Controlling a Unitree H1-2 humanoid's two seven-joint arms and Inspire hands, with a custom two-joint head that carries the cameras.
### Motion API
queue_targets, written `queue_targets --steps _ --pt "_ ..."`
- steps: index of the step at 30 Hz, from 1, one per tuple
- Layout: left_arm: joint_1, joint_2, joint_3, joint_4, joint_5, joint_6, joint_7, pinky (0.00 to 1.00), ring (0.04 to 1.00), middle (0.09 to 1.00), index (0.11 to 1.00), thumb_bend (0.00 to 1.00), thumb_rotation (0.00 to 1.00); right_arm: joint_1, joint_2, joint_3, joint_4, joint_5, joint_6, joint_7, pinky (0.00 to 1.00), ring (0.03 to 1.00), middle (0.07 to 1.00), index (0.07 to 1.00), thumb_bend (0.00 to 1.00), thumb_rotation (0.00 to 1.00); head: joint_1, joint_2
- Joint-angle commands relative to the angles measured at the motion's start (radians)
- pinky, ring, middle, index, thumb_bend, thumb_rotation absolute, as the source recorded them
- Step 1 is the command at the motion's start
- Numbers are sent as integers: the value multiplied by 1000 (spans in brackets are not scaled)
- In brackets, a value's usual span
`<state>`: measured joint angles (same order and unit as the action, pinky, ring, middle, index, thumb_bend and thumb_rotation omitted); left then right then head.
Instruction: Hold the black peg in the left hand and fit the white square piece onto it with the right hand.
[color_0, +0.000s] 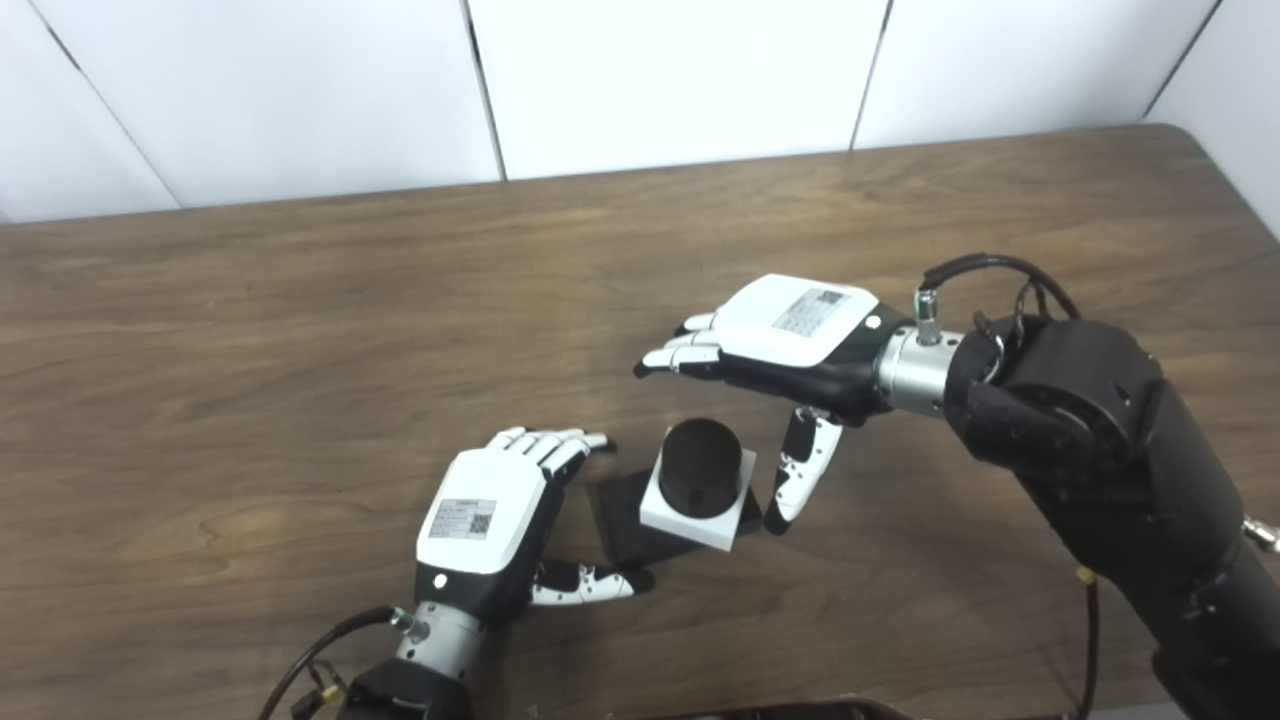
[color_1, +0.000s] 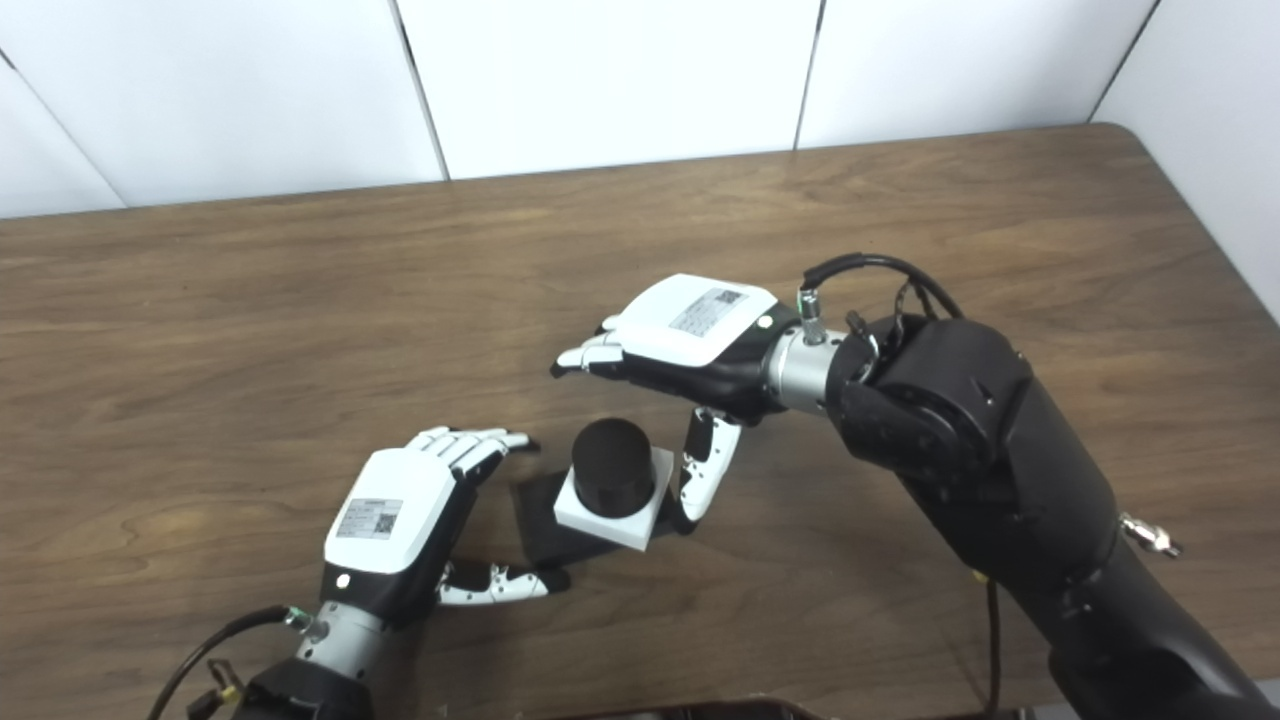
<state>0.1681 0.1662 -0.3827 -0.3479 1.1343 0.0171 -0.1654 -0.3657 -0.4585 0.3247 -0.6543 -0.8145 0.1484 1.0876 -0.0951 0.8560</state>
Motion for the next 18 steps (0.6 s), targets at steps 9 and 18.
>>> queue_targets --steps 9,18 --pt "-1 29 44 -142 -37 89 -254 1000 1000 1000 1000 1000 664 1 -6 -22 -19 -5 -14 -64 905 936 892 907 1000 338 3 -3" --pt "13 55 160 -268 -226 121 -331 969 1000 1000 1000 1000 703 23 -17 -71 4 26 -15 -126 895 927 885 905 1000 364 17 -12"
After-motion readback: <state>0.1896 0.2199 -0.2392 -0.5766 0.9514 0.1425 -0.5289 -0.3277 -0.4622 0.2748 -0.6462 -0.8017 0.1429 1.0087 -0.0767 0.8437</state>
